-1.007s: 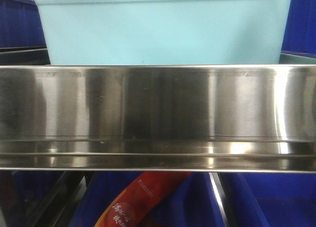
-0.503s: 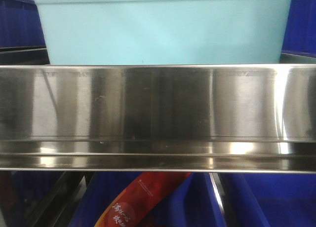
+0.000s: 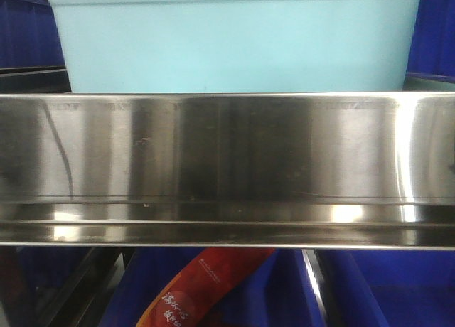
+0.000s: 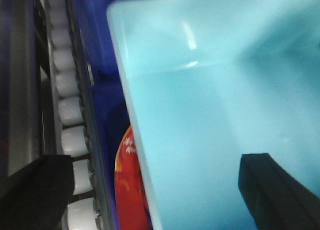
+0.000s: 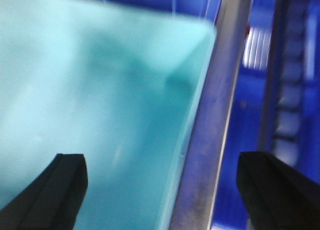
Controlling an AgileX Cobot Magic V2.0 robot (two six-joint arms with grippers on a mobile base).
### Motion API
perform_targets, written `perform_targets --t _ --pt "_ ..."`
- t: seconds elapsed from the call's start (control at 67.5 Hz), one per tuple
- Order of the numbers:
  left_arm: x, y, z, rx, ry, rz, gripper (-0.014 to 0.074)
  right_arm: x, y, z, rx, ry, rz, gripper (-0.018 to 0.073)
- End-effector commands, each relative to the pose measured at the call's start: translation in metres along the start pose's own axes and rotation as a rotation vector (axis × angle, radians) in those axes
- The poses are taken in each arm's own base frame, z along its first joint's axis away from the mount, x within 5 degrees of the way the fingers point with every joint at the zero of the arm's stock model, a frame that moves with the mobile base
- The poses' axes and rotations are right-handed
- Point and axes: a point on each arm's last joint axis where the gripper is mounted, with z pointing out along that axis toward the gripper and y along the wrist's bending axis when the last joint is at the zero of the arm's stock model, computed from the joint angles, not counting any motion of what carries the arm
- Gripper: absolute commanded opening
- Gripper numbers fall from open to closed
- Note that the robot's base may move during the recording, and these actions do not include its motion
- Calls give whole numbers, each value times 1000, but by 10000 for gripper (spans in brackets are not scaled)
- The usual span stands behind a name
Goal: Fetch blue bin and place on conveyor start
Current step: 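Clamp the teal bin's side walls with both grippers and lift it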
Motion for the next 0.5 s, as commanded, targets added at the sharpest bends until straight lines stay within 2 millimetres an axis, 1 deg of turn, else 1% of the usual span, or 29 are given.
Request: perform_targets --t 0.0,0.163,0.281,0.37,0.429,0.489 --pt "0 0 12 2 25 -14 560 -2 -3 13 13 24 -1 486" --pt "4 1 30 -2 66 -16 560 -2 -6 36 16 65 5 486" --pt "5 2 36 -3 75 -17 560 -1 -8 48 17 89 9 486" --pt "5 2 36 -3 75 -17 556 0 -9 56 18 105 11 486" --pt "5 2 36 -3 75 -17 527 0 -9 59 19 110 12 464" --pt "5 2 36 -3 75 -17 454 0 -9 59 19 112 12 392"
